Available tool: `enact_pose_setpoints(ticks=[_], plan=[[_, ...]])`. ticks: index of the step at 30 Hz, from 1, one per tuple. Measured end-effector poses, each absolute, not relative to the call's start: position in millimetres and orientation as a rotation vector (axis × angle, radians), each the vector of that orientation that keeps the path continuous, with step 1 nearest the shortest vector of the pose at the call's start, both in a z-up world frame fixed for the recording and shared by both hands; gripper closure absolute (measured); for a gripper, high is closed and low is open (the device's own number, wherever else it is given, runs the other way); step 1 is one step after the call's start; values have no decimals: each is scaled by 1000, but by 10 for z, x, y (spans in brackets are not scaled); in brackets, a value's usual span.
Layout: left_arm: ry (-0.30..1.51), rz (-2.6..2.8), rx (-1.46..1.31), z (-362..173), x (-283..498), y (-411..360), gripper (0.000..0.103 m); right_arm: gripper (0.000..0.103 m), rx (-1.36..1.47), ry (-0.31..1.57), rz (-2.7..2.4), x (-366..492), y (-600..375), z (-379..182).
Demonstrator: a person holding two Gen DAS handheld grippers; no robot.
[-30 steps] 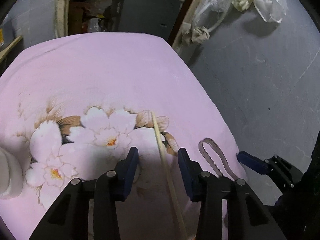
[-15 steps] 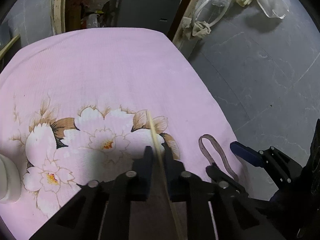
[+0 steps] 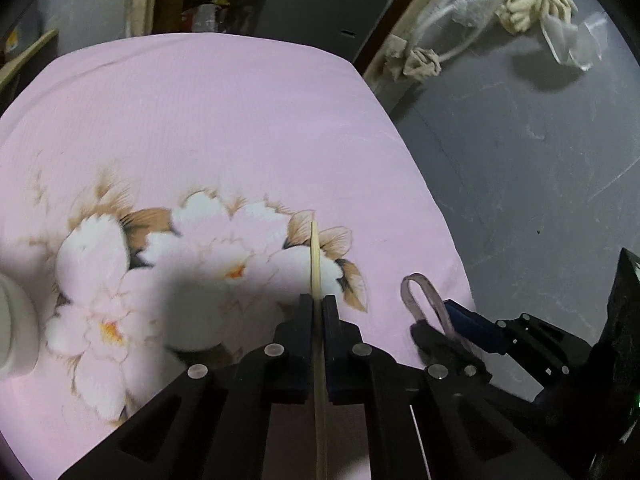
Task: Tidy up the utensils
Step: 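Close the left tool on the wooden chopstick while the right tool grasps the wire tong, then lift the chopstick and tong and carry both over the white caddy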
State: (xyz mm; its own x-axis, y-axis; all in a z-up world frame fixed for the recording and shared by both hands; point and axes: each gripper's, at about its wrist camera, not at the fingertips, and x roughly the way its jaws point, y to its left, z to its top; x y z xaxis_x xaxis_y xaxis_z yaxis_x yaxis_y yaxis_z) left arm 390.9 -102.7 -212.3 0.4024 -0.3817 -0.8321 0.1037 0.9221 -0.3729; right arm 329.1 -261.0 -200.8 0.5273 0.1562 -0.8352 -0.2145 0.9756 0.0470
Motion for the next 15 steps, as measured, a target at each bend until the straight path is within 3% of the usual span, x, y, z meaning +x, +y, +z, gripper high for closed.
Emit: enact_pose_setpoints(ticks=[15], plan=[[793, -321, -378, -1271, 3168, -504, 98, 83, 104, 670, 209, 2741, -2615, -1258]])
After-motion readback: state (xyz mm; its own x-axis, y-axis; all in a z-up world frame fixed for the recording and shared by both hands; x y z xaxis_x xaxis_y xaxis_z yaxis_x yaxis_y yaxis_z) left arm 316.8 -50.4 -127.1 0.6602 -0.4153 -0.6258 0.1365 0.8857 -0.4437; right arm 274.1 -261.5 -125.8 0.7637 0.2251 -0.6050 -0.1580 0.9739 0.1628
